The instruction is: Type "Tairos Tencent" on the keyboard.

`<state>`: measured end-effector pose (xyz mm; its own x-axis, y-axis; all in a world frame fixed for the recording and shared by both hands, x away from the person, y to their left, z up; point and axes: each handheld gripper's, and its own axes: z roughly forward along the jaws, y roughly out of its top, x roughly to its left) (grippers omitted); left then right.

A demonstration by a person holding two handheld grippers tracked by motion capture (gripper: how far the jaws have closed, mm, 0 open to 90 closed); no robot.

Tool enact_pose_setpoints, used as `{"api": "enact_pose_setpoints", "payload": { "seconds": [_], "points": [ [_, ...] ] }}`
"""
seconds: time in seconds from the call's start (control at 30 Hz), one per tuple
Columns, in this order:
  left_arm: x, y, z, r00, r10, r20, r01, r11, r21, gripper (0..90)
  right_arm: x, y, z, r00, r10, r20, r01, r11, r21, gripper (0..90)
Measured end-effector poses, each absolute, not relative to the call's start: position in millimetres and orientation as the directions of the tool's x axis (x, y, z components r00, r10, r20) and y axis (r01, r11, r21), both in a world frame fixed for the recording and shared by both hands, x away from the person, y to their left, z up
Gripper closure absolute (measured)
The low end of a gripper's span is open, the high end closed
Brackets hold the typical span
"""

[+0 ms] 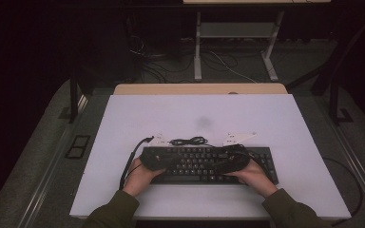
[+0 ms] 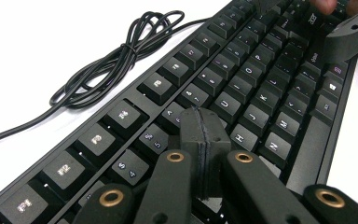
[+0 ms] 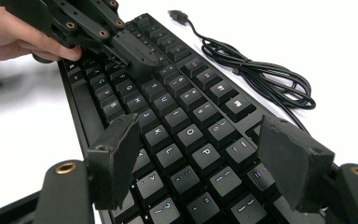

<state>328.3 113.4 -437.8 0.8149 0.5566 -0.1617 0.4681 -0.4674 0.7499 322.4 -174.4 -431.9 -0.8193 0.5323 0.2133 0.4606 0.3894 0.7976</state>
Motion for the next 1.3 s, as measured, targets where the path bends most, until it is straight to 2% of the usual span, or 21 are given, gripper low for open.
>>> {"api": "enact_pose_setpoints", "payload": {
  "seconds": [0.47,0.53,1.3],
  "points": [
    [327,116,-434,0.816,0.552,-0.169,0.459,-0.443,0.77,88.9,323,-174,-432,-0.82,0.531,0.214,0.458,0.384,0.801,29.2],
    [327,118,-433,0.817,0.55,-0.174,0.46,-0.439,0.772,86.7,323,-174,-432,-0.821,0.53,0.215,0.458,0.385,0.801,29.1],
    [320,128,-424,0.813,0.558,-0.164,0.441,-0.408,0.799,46.0,324,-185,-431,-0.811,0.544,0.212,0.458,0.367,0.81,25.7]
  ]
}}
